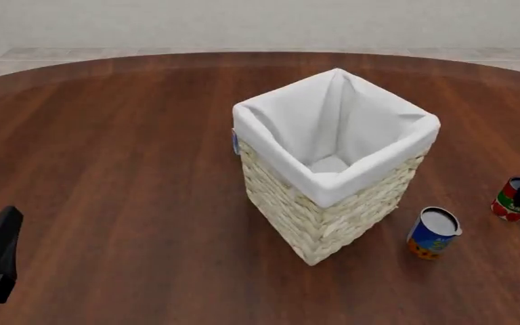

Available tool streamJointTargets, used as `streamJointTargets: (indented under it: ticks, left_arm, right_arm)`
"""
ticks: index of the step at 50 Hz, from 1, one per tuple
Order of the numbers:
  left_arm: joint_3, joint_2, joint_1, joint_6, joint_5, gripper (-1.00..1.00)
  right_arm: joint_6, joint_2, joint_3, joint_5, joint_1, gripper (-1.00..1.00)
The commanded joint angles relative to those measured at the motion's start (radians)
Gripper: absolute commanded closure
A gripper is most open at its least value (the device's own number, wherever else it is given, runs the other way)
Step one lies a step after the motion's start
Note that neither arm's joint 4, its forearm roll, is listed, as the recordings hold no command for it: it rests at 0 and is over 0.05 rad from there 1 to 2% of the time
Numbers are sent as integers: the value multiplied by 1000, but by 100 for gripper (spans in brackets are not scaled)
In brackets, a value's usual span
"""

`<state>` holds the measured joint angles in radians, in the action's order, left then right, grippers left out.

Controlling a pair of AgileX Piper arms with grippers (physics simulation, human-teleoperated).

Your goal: Pick up the tomato sauce, and put it in the basket.

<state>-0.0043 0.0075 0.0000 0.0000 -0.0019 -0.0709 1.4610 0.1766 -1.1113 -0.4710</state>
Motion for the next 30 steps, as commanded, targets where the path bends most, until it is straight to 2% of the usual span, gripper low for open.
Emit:
streamJointTargets:
  ticks: [1, 7, 30]
  left_arm:
    - [0, 0, 0, 0, 0, -100]
    - [0, 0, 0, 0, 0, -100]
    - [0, 0, 0, 0, 0, -100]
  right_arm:
    - [-1, 126, 26, -74, 0, -100]
    - [-1, 185, 41, -106, -3, -100]
    - [-9, 312, 112, -107, 4, -100]
